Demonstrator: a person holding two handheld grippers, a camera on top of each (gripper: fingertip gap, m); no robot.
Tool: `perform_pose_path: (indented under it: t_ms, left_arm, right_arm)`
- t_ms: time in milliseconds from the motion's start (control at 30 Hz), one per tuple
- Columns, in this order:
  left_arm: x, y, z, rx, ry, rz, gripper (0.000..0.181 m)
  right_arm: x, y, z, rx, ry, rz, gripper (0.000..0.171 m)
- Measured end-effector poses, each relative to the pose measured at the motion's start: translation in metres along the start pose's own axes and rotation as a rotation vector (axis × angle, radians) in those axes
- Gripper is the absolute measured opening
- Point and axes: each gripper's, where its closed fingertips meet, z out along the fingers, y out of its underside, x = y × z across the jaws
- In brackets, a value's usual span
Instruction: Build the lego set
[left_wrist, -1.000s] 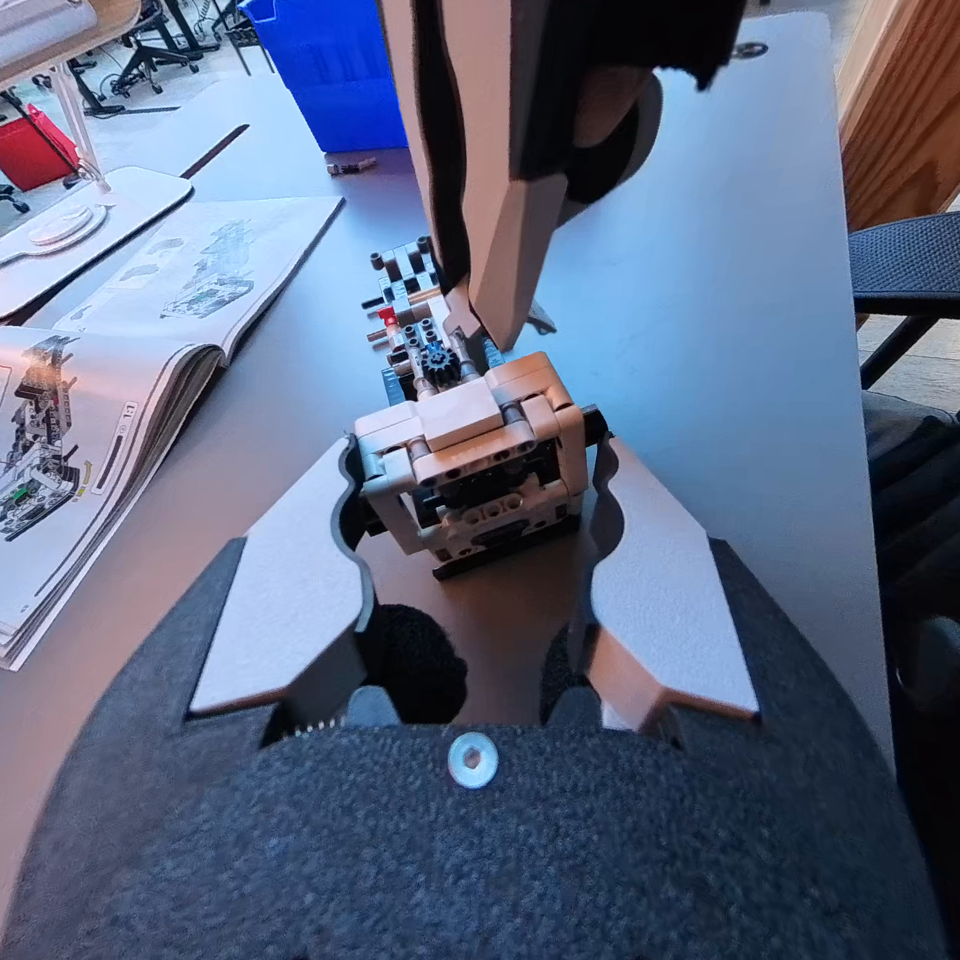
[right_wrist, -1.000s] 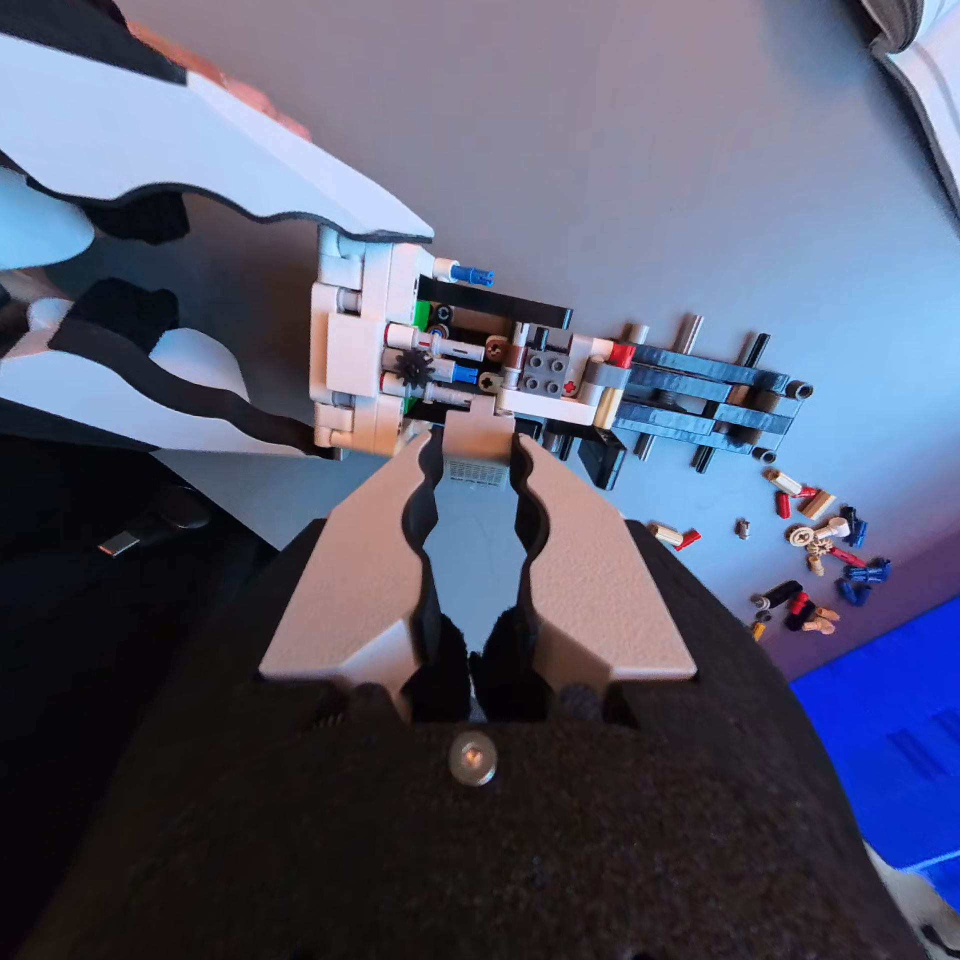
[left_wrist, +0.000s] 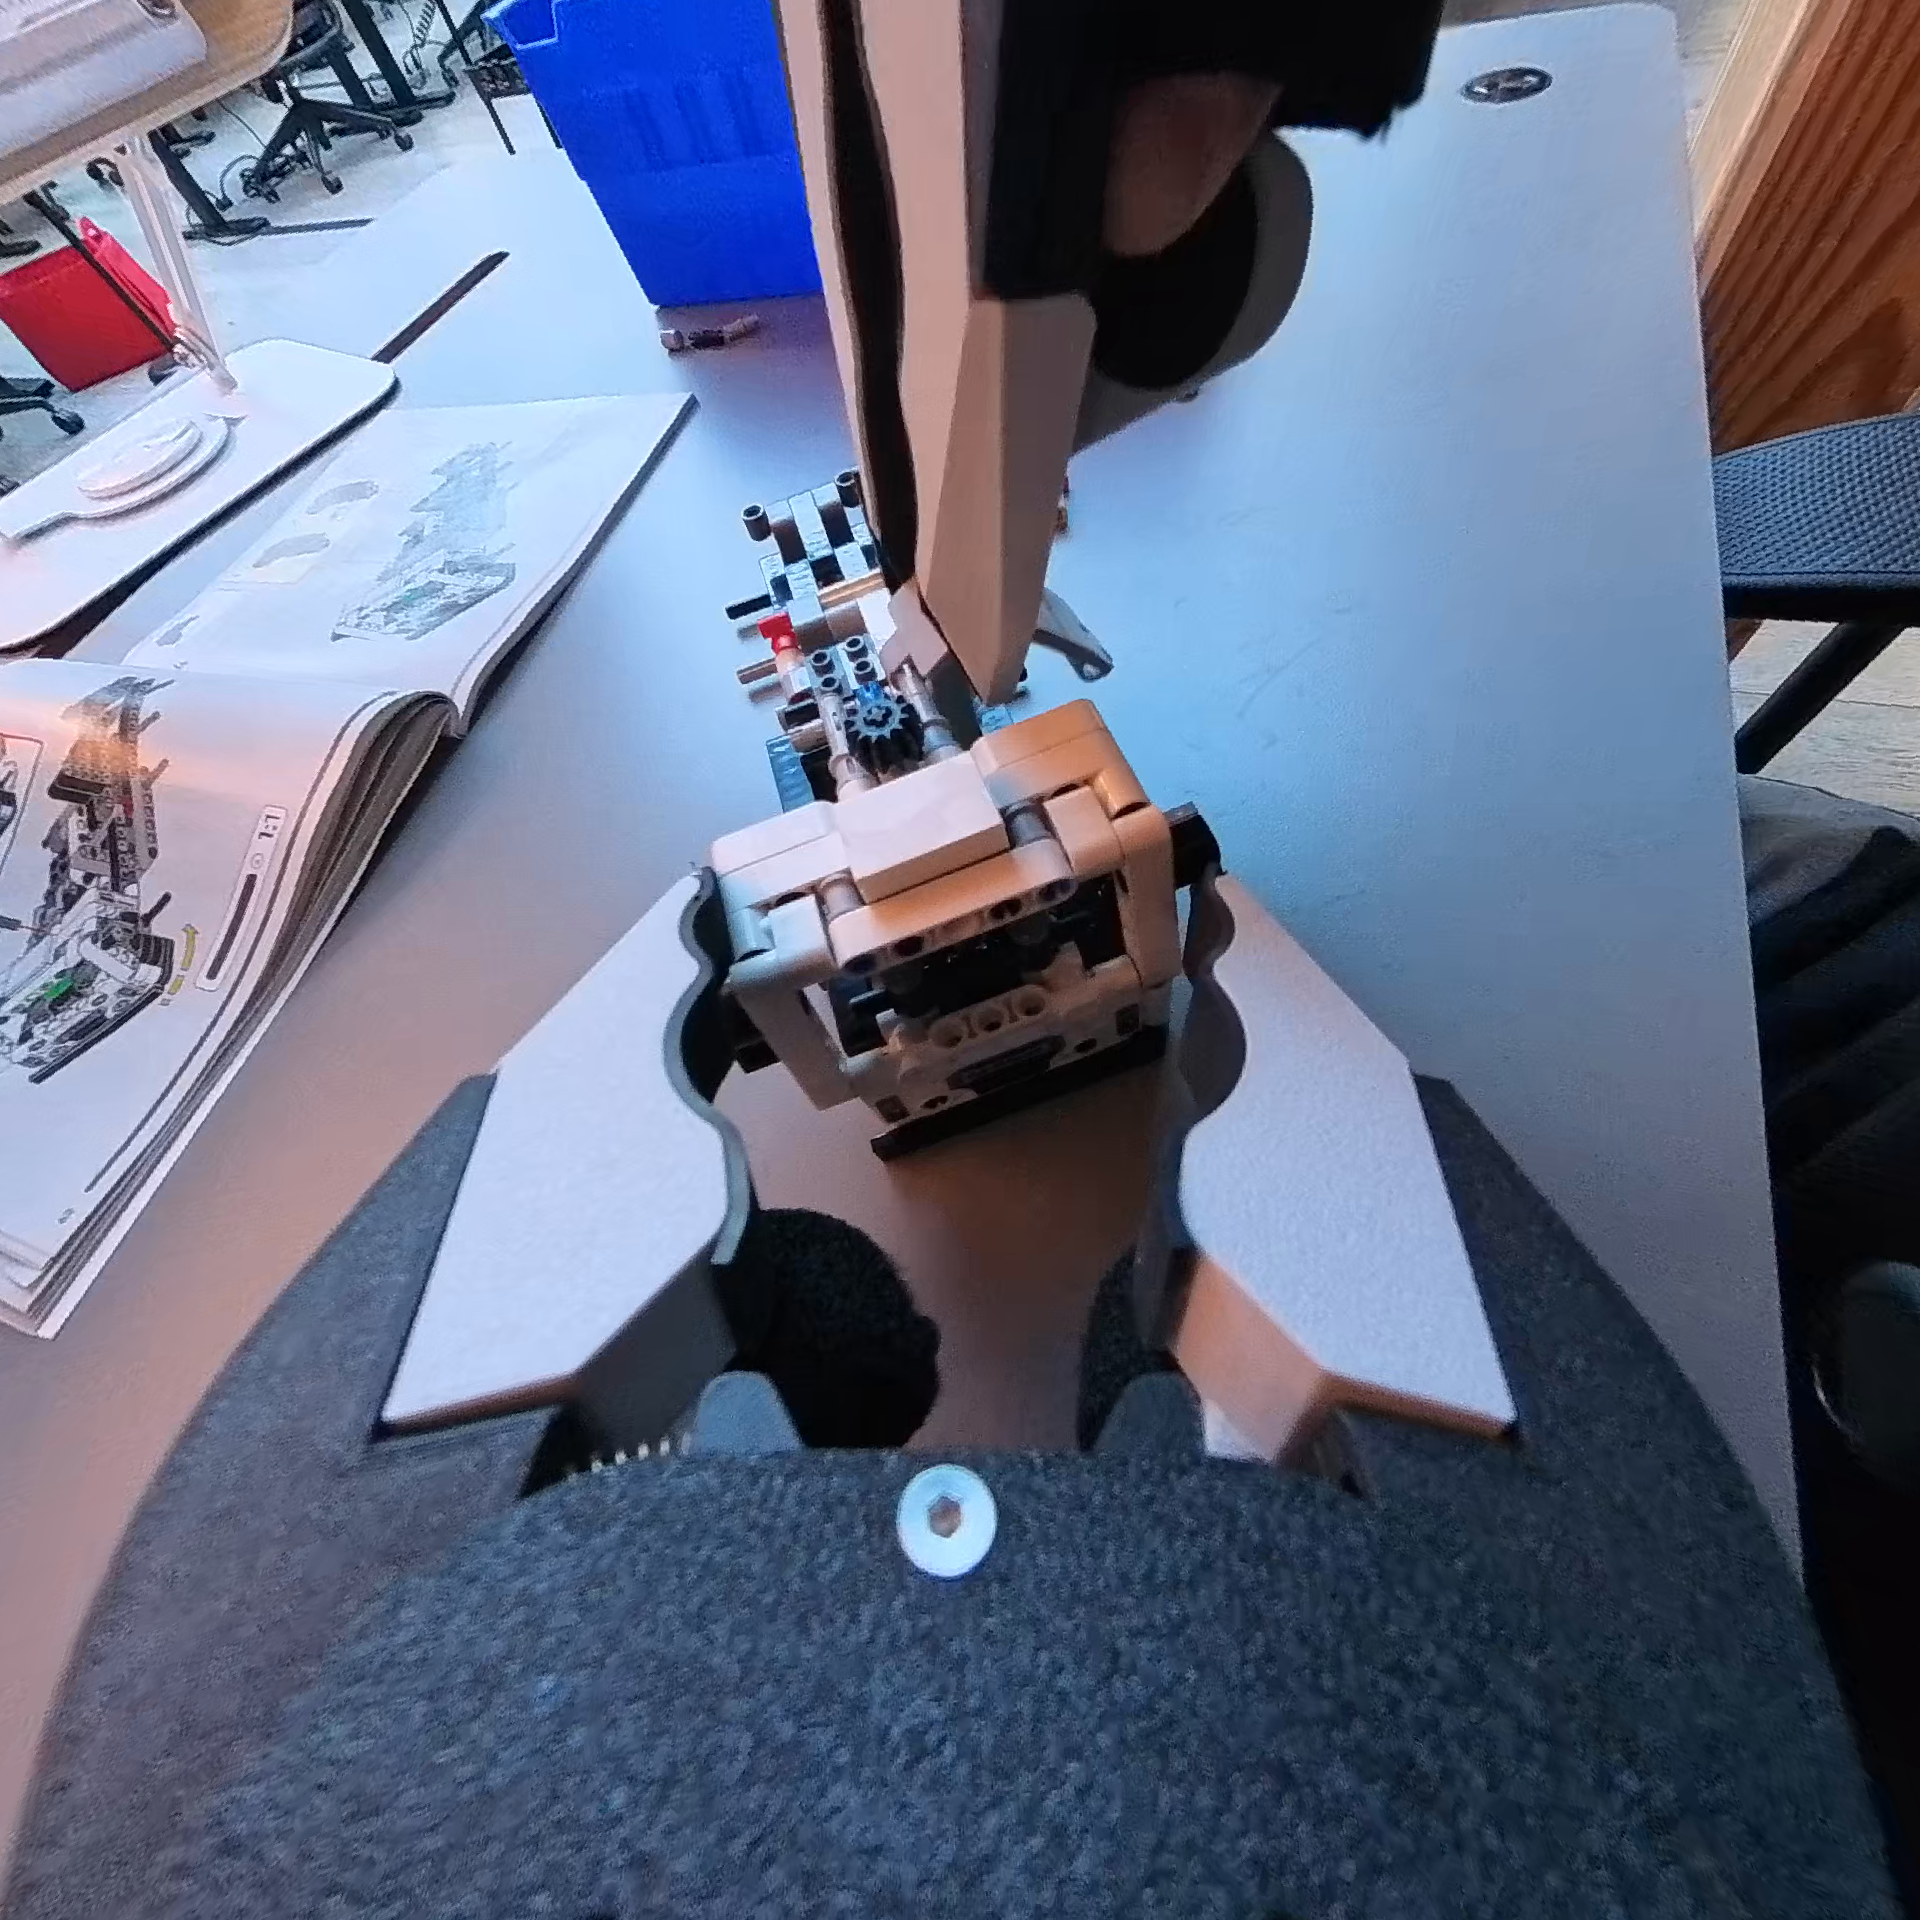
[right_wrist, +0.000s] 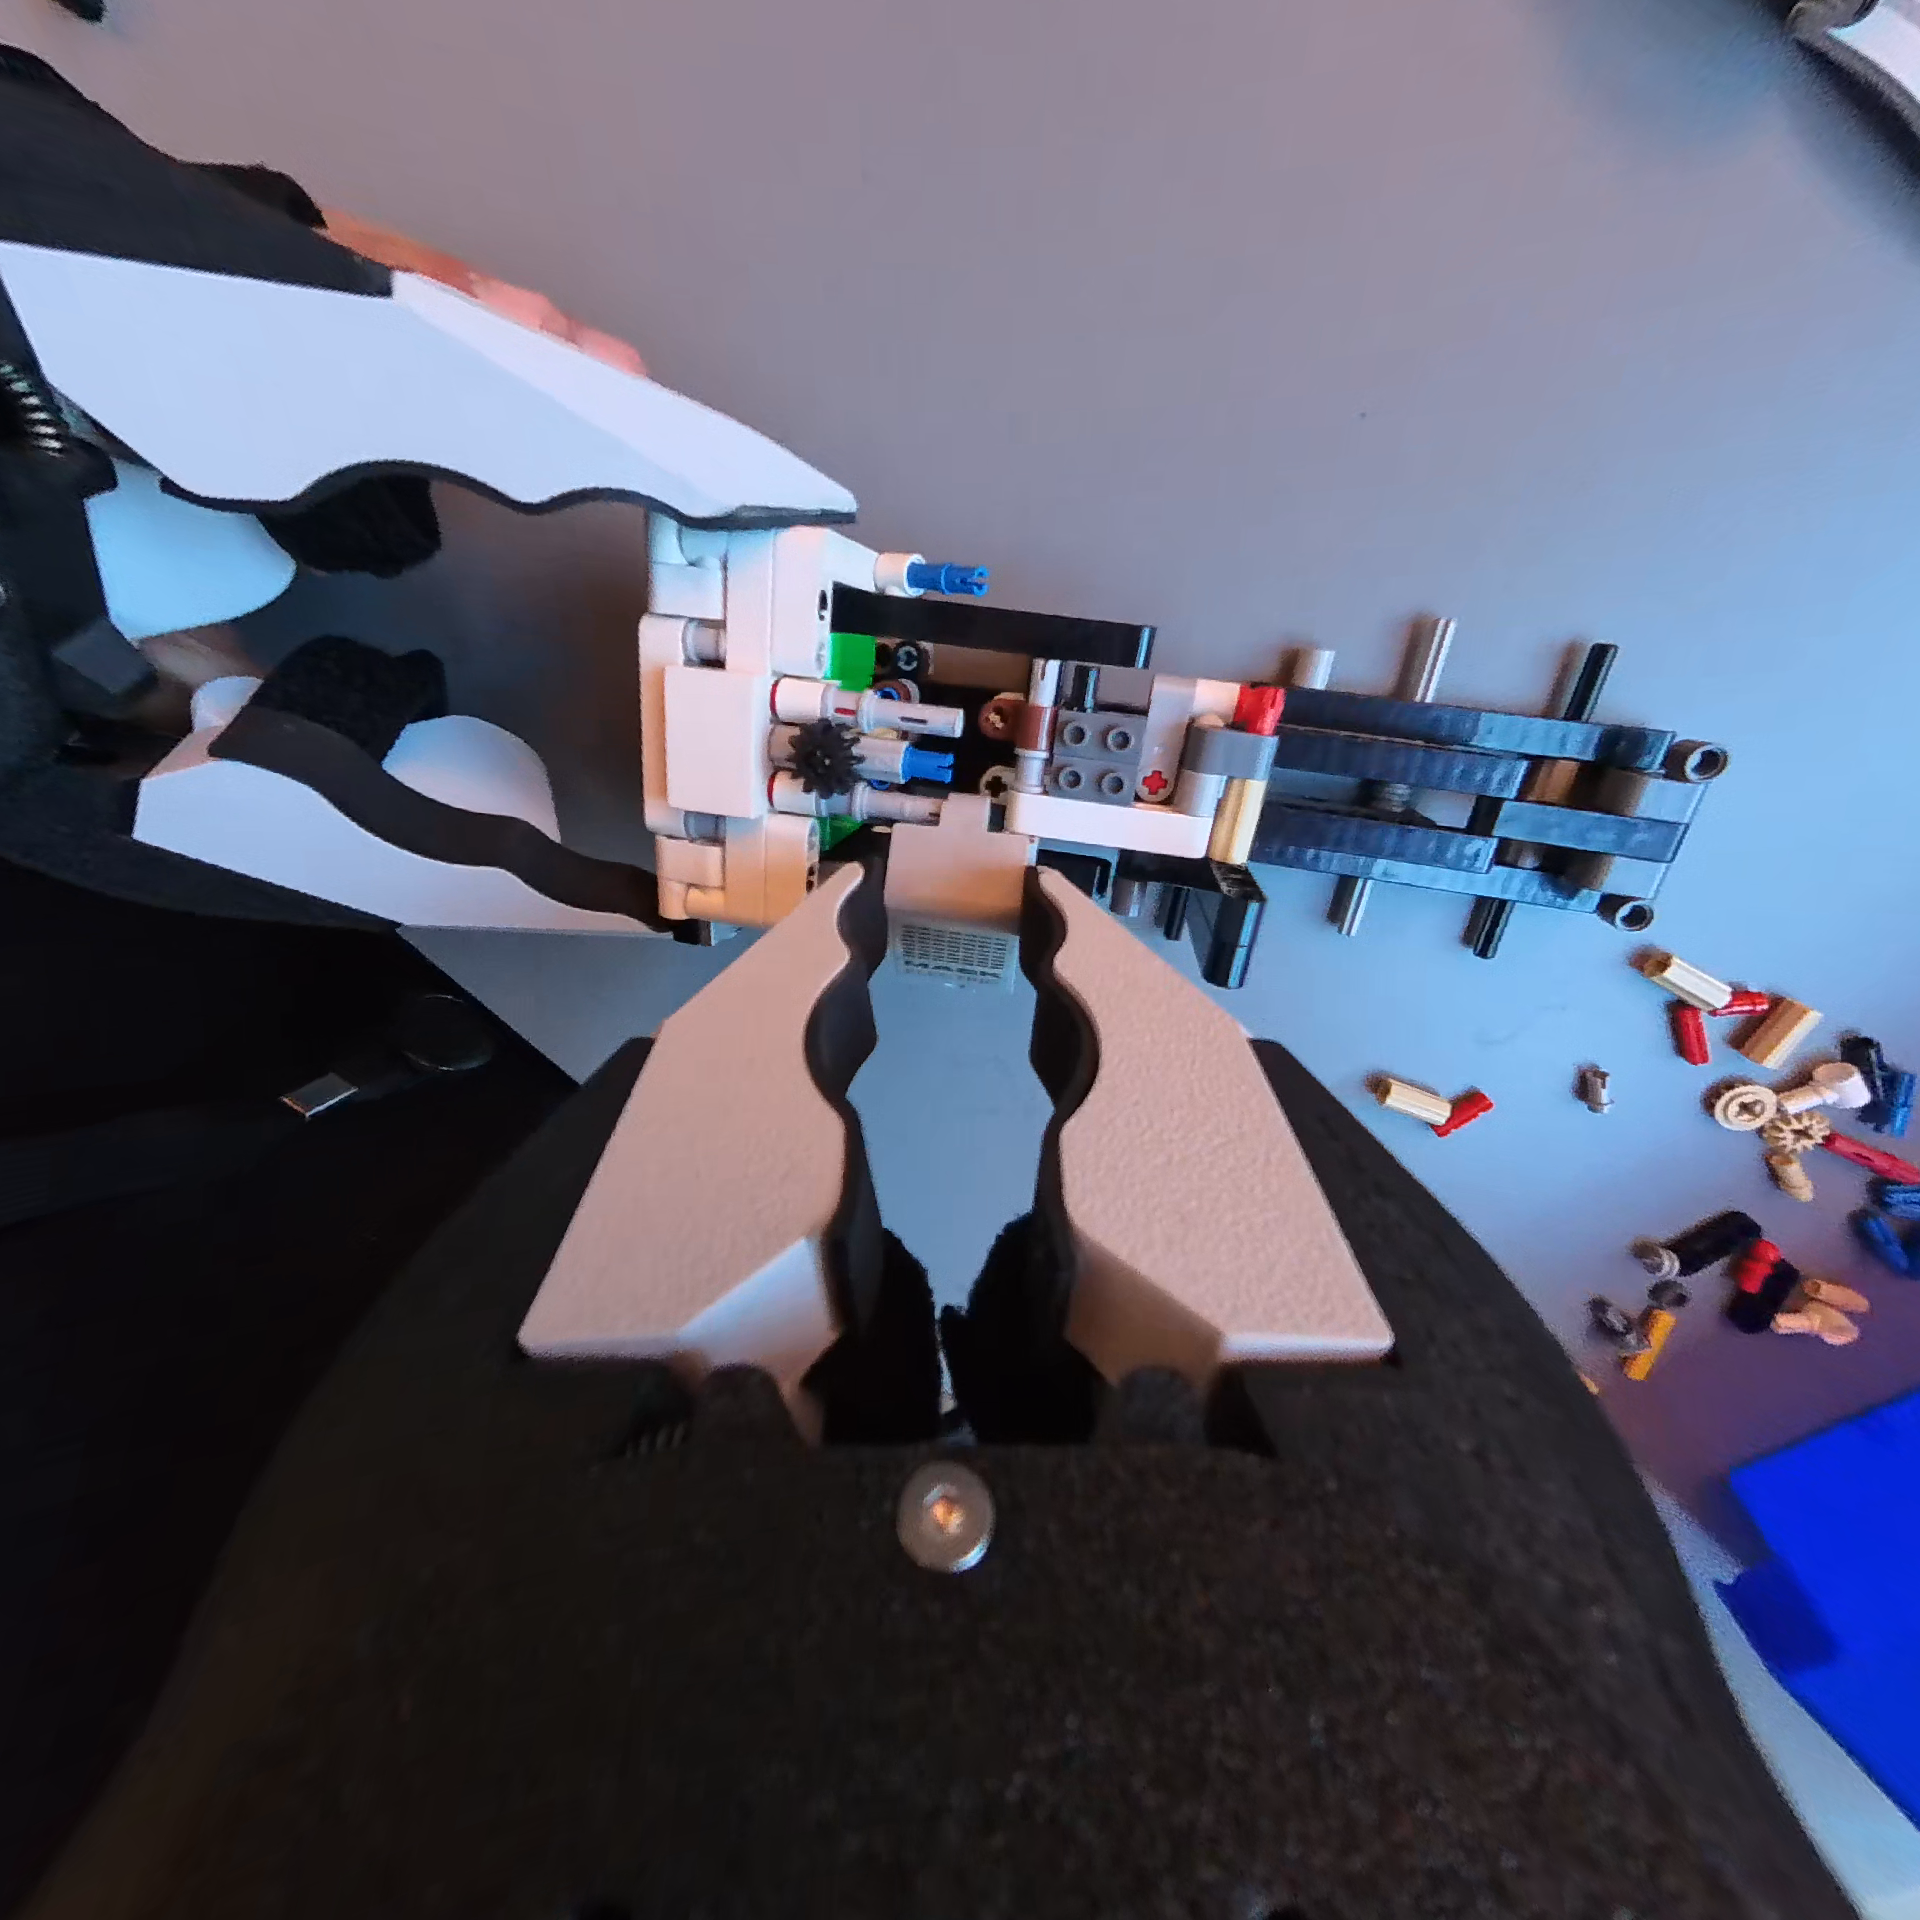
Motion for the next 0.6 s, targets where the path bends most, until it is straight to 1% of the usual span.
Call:
perform_pose_path:
  t_ms: [67, 300, 367, 533, 600]
  left_arm:
    - [-0.0002, 0.0, 0.0002, -0.001, 0.0, -0.002, 0.087]
    - [-0.0009, 0.0003, 0.0003, -0.002, -0.003, -0.007, 0.087]
    - [-0.0009, 0.0003, 0.0004, -0.002, -0.003, -0.009, 0.087]
    - [-0.0007, 0.0002, 0.0008, -0.004, -0.01, -0.01, 0.087]
    - [-0.0007, 0.0002, 0.0007, -0.004, -0.011, -0.009, 0.087]
  right_arm:
    - [0.0001, -0.0002, -0.0001, 0.003, -0.011, 0.006, 0.024]
    - [0.002, -0.0005, 0.0002, 0.062, 0.075, -0.078, 0.024]
    - [0.002, -0.0003, 0.0008, 0.09, 0.08, -0.065, 0.024]
    - [0.0008, -0.0012, 0.0006, 0.142, 0.085, 0.045, 0.024]
    - [0.0013, -0.001, 0.001, 0.144, 0.119, 0.016, 0.024]
